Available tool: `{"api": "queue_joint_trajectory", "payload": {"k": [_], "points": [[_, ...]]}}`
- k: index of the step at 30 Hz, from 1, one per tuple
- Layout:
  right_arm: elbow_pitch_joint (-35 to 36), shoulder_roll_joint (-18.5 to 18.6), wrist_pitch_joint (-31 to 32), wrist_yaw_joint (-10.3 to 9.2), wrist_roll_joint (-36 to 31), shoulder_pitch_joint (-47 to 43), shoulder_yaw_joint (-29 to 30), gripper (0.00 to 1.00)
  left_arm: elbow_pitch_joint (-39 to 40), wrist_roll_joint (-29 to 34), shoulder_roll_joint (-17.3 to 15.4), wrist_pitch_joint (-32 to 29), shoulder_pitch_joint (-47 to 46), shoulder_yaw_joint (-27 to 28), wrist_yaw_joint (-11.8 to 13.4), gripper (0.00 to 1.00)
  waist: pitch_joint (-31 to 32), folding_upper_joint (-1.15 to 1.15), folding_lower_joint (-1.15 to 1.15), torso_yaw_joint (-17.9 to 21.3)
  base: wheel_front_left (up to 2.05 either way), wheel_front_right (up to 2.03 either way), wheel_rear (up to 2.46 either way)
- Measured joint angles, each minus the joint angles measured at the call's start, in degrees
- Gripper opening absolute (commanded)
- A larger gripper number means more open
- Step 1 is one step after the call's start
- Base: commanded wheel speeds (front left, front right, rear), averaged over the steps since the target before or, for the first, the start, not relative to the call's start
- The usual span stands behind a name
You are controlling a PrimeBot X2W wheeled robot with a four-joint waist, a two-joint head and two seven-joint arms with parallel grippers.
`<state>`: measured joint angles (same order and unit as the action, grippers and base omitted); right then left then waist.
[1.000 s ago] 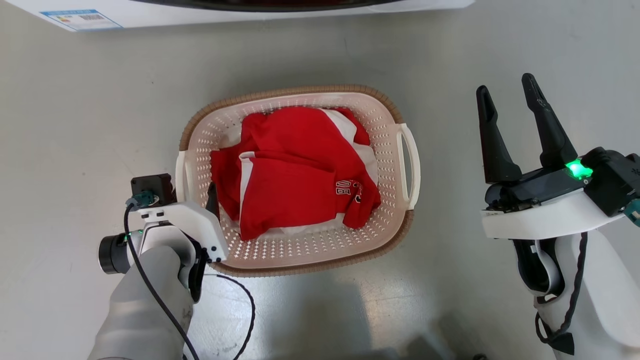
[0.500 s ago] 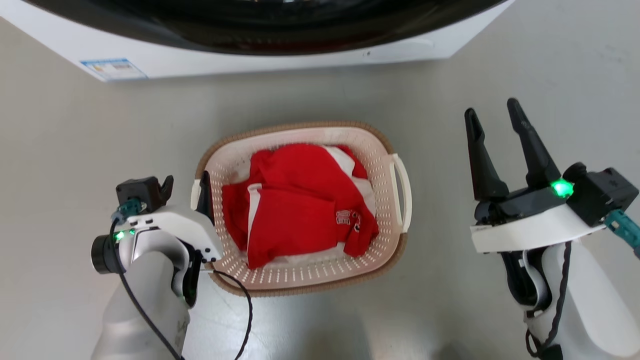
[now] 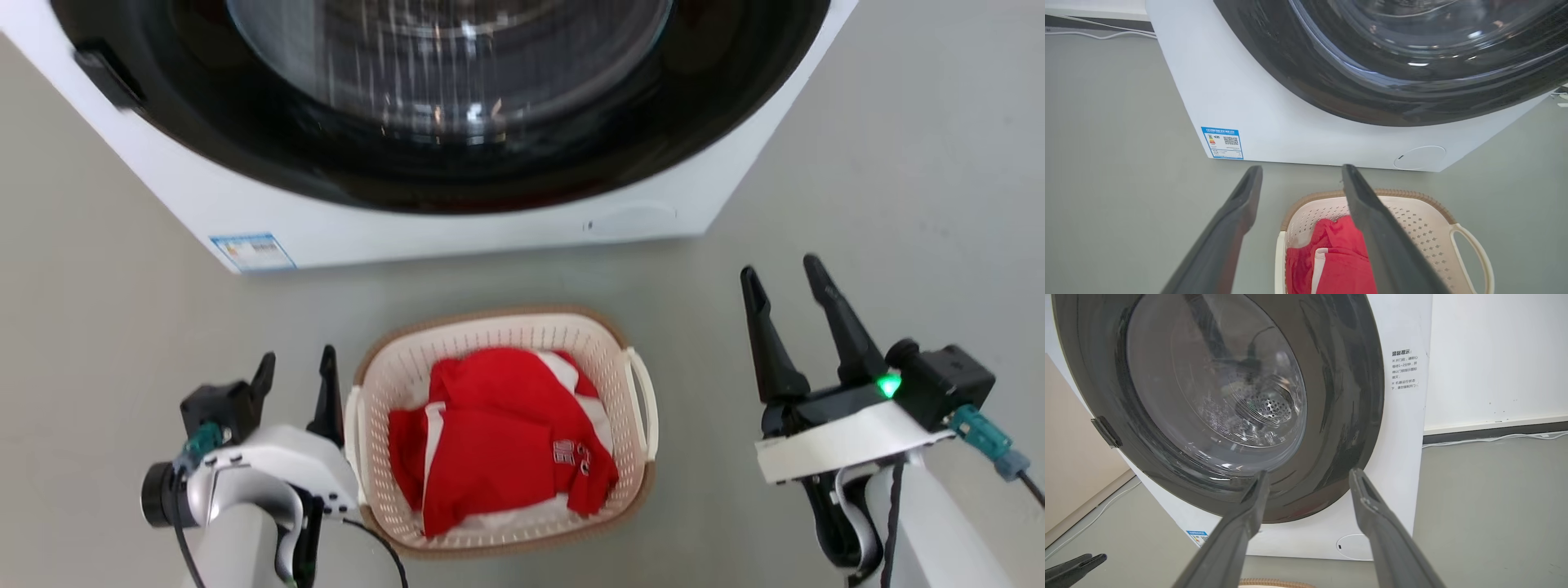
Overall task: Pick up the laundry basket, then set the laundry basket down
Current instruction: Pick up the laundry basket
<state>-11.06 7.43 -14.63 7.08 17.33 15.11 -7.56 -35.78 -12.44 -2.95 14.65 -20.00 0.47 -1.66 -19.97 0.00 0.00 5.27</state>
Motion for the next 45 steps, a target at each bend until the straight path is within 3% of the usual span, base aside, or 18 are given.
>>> {"api": "queue_joint_trajectory", "payload": {"k": [21,35,45], "points": [[-1.92,-1.05,0.0,0.0,-0.49,-8.21,0.38,1.0,19.53,1.41,0.69,0.0,16.51,-0.08,-1.46,1.0,17.48,0.0,0.0,-2.48,0.0,0.0,0.0],[-1.72,-1.53,0.0,0.0,-1.91,-10.39,3.76,1.0,27.39,1.36,0.62,0.0,21.06,-1.42,0.01,1.0,19.77,0.0,0.0,-2.98,0.0,0.0,0.0],[-1.0,-1.76,0.0,0.0,-2.12,-10.4,4.98,1.0,28.65,1.33,0.53,0.0,21.74,-2.59,0.74,1.0,19.1,0.0,0.0,-3.83,0.0,0.0,0.0]]}}
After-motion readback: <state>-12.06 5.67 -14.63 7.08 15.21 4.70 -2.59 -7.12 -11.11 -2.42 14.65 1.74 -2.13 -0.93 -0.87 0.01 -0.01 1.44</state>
